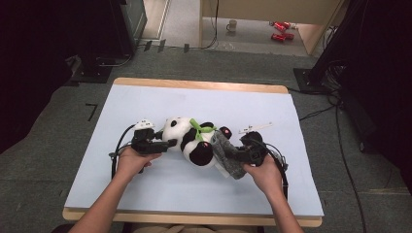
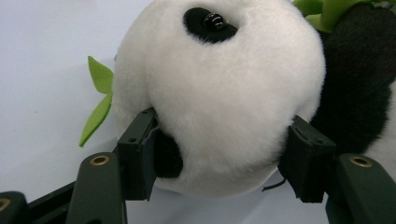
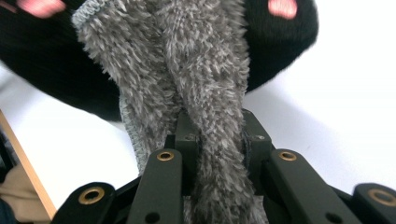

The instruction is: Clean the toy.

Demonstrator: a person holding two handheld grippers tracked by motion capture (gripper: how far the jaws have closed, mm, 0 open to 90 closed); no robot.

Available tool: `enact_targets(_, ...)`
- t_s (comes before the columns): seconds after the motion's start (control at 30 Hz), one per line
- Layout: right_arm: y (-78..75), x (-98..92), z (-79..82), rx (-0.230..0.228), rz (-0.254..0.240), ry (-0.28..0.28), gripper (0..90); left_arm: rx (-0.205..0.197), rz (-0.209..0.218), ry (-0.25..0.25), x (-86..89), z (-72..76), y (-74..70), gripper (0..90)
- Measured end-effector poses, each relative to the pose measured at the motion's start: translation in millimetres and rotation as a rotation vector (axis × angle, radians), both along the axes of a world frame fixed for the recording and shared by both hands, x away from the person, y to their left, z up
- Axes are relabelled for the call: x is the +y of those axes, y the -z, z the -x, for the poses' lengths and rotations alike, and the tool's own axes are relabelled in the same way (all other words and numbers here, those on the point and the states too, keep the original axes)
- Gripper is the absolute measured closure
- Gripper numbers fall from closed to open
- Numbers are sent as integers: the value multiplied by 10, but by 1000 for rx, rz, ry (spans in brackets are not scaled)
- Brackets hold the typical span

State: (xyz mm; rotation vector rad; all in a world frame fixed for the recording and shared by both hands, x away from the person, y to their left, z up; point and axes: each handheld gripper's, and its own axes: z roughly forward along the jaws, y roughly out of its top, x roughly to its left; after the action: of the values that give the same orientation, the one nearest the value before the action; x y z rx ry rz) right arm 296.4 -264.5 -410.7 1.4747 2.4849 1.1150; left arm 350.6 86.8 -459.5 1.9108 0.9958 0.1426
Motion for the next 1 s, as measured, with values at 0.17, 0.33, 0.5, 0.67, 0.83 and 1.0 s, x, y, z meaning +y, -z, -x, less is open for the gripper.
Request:
enact_targets(0.17,-251,-4,5,-56,-34,20,744,-13,-13,-1,-17,16,-2,370)
enact_targets(0.33,-504,55,-15,-93,-67,18,743,-19,-17,-3,-27,21,-4,370)
enact_targets(0.5,-701,240,-43,-123,-76,-29,740,-24,-24,-4,-35,27,-7,370)
enact_targets(0.67,-877,431,-58,-146,-92,-79,741,-26,-25,0,-31,23,-7,370)
enact_targets(0.83,-989,601,-40,-147,-126,-132,741,-24,-23,-1,-33,24,-7,370)
enact_targets(1.0,-848,751,-44,-117,-88,-169,741,-22,-23,-2,-33,24,-8,370)
